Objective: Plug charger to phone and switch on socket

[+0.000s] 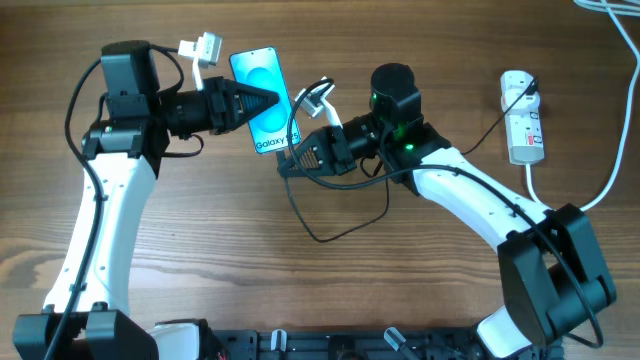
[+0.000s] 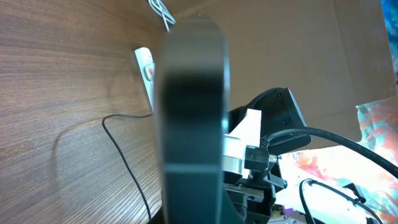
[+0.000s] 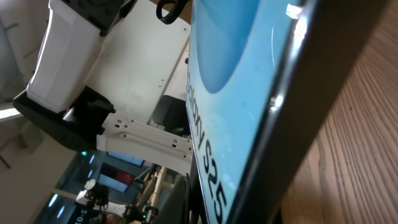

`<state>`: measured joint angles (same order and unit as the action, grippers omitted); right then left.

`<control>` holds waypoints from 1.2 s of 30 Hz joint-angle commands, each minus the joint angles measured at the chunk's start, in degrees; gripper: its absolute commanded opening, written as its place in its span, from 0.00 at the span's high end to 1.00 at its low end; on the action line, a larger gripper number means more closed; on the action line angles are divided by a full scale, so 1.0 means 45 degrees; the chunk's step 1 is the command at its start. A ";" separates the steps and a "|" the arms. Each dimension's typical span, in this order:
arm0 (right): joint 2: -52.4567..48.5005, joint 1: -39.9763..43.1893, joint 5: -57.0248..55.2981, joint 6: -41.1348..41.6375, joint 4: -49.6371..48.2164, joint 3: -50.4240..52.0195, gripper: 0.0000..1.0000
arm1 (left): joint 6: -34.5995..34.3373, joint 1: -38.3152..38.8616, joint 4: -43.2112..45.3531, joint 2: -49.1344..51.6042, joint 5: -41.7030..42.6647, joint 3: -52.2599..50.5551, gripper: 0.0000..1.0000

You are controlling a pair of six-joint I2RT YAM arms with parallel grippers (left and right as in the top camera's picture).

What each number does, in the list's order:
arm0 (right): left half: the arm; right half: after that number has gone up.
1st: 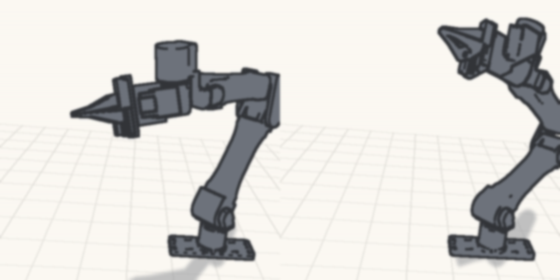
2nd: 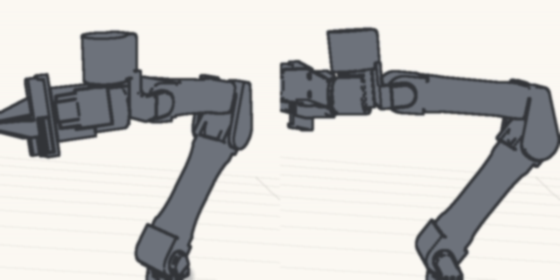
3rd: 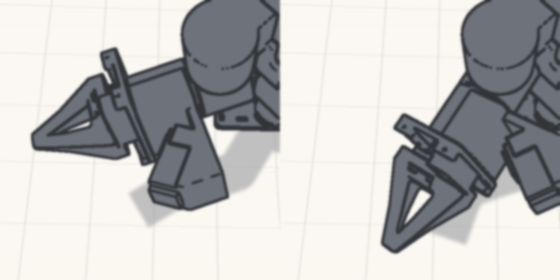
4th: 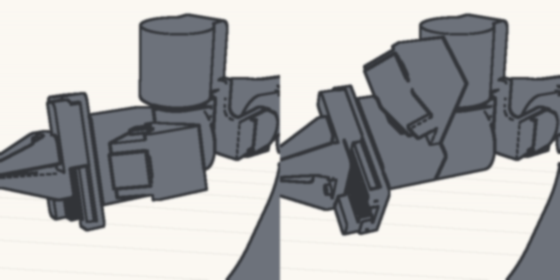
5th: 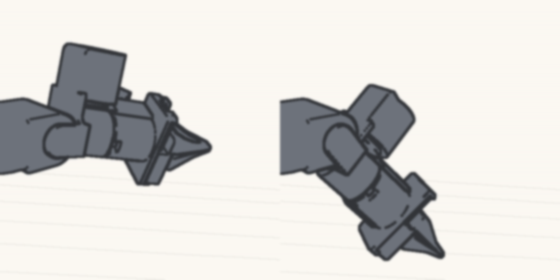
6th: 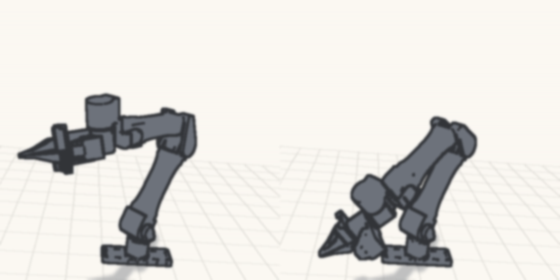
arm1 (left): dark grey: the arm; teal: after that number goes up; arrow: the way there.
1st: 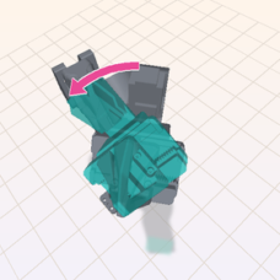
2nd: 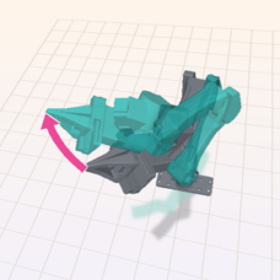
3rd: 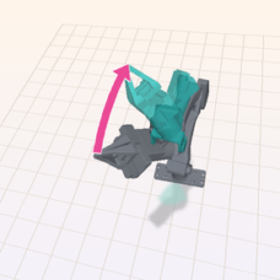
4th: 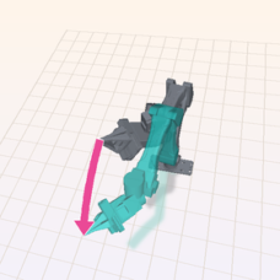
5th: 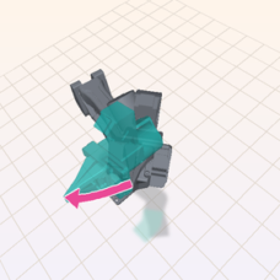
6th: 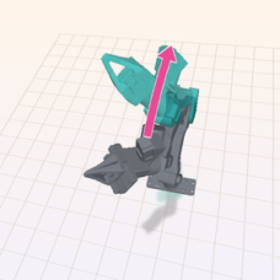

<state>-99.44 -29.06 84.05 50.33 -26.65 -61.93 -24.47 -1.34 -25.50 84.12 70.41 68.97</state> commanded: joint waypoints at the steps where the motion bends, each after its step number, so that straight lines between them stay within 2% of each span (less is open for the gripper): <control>1: 0.0219 0.0092 -0.1355 -0.0189 -0.0593 -0.0544 0.96 | 0.0733 0.0690 -0.0364 0.0005 0.0199 -0.0364 0.96; 20: 0.0219 0.0092 -0.1588 -0.0078 -0.0646 -0.0544 0.95 | 0.1083 0.0690 -0.0452 0.0005 0.0291 -0.0364 0.96; 23: 0.0219 0.0092 -0.1729 0.0165 -0.0646 -0.0544 0.96 | 0.2069 0.0690 -0.0466 0.0005 0.1263 -0.0364 0.96; 36: 0.0219 0.0092 -0.1870 0.0189 -0.0913 -0.0544 0.95 | 0.2069 0.0860 -0.0549 0.0005 0.1248 -0.0364 0.96</control>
<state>-99.44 -29.26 84.18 51.20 -27.75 -61.49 -19.62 -1.13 -26.09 84.12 72.55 69.19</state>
